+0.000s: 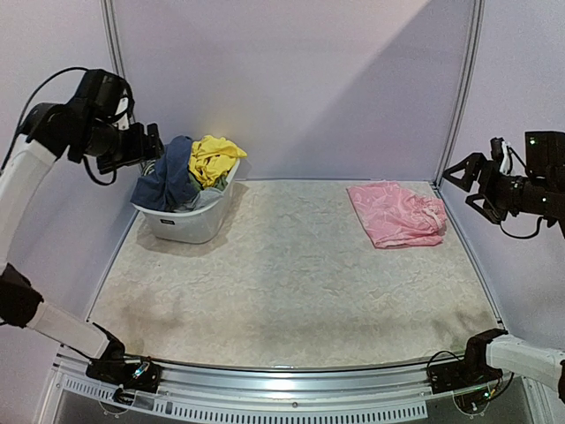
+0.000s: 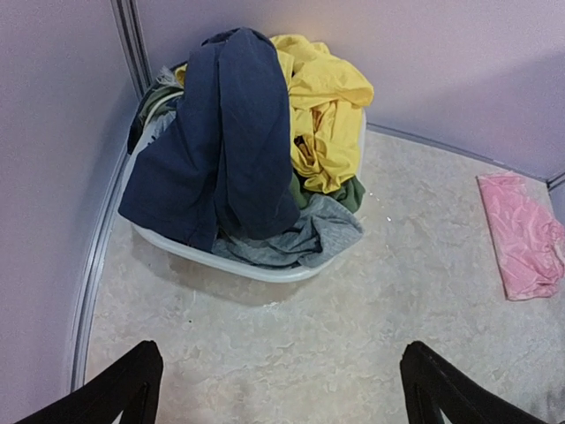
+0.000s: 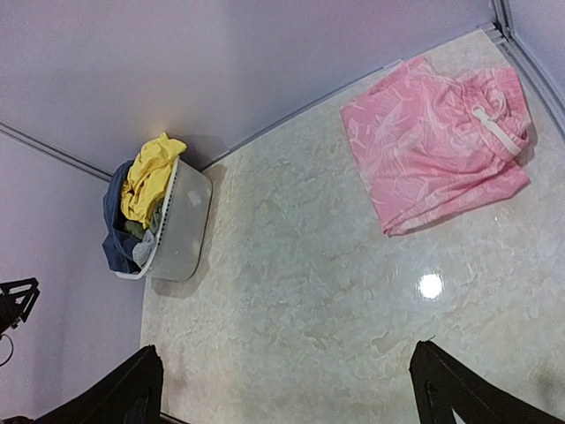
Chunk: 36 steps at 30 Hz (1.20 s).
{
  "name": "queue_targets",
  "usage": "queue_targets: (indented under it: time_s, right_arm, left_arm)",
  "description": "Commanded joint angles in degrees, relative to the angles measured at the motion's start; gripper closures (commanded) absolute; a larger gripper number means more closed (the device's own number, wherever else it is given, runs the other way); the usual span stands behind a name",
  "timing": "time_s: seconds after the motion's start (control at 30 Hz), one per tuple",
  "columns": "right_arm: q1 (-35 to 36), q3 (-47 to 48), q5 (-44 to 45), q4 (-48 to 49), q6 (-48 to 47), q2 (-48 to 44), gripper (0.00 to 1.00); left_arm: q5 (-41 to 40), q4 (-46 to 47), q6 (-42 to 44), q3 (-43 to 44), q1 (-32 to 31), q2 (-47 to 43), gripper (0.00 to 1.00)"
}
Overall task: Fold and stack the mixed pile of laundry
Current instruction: Pick up the crumpled tank top and place it in the bin.
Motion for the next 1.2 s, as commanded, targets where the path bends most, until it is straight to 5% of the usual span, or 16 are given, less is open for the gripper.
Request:
queue_targets:
  time_s: [0.0,0.43,1.17]
  right_arm:
    - [0.0,-2.9,1.1,-4.9,5.3,-4.3,0.01]
    - [0.0,-3.6,4.0,-13.0,8.1,-11.7,0.02]
    - [0.0,-1.5,2.3,-10.2,7.1,-5.9,0.02]
  left_arm:
    - [7.0,0.0,2.2,4.3,5.5,8.5,0.06]
    - [21.5,12.8,-1.9,6.2,19.6,23.7,0.35]
    - [28.6,15.0,-2.9,23.7,25.1,45.0,0.59]
